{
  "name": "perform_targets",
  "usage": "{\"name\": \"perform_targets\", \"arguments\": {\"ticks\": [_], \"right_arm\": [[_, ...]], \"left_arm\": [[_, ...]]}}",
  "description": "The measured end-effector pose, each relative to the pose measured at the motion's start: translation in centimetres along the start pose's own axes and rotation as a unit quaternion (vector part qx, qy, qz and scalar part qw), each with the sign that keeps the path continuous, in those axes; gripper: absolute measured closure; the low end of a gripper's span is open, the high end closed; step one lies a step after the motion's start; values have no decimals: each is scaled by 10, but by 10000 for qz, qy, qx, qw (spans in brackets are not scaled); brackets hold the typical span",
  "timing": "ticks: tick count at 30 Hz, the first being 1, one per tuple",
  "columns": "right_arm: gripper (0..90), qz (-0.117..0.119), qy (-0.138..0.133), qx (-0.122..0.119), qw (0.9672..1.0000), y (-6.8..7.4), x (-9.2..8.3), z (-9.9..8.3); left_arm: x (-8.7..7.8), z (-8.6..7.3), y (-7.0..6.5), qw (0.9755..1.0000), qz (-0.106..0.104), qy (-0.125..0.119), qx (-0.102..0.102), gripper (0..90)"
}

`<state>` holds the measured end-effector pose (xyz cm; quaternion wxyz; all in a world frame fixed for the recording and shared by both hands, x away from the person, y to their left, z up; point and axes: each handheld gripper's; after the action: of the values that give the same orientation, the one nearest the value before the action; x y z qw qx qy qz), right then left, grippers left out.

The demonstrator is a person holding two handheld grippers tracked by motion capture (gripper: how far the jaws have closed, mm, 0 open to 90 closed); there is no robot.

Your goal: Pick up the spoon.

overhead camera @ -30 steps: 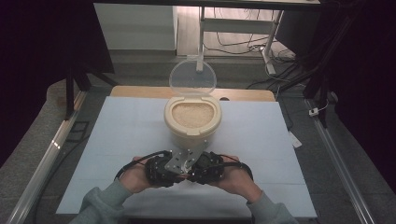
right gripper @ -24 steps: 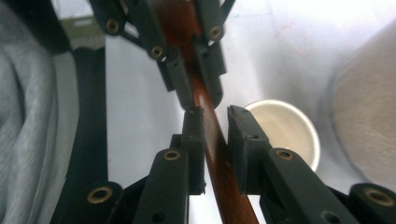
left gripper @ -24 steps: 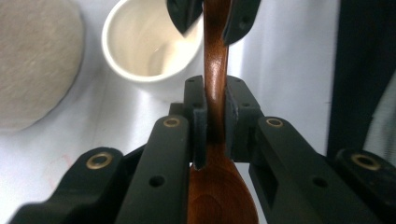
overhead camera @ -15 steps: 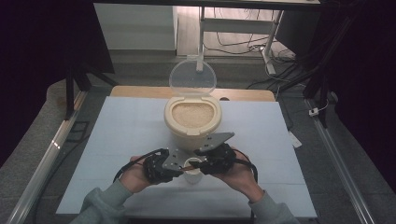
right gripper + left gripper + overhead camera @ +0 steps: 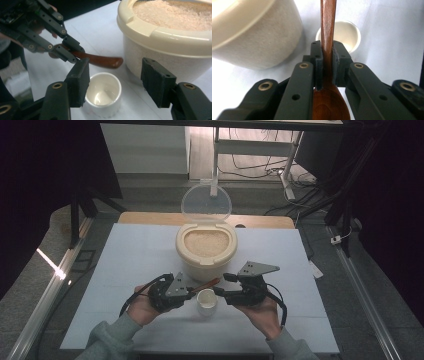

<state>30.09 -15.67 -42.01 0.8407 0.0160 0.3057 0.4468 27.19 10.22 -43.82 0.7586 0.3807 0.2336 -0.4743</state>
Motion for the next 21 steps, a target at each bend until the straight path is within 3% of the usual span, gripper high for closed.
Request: {"name": "perform_targets", "arguments": {"ticks": [4,9,21], "right_arm": [[380,-7,-56,70,10000,1,3,-2],[379,35,-144,182,9997,5,8,-4],[462,93,-366,373,9986,12,22,-5]], "left_arm": [[-2,0,0,9998,159,-116,-46,798],[-3,1,-1,9996,214,-171,-60,798],[2,3,-5,9996,205,-183,-26,798]]}}
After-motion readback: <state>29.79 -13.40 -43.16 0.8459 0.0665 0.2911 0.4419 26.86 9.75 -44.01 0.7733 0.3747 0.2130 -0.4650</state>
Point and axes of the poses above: each handheld gripper's, and its own axes: x roughly forward along the jaws, z roughly out of its top, y roughly to its left, and after that the axes turned 13 degrees about x, right-handed
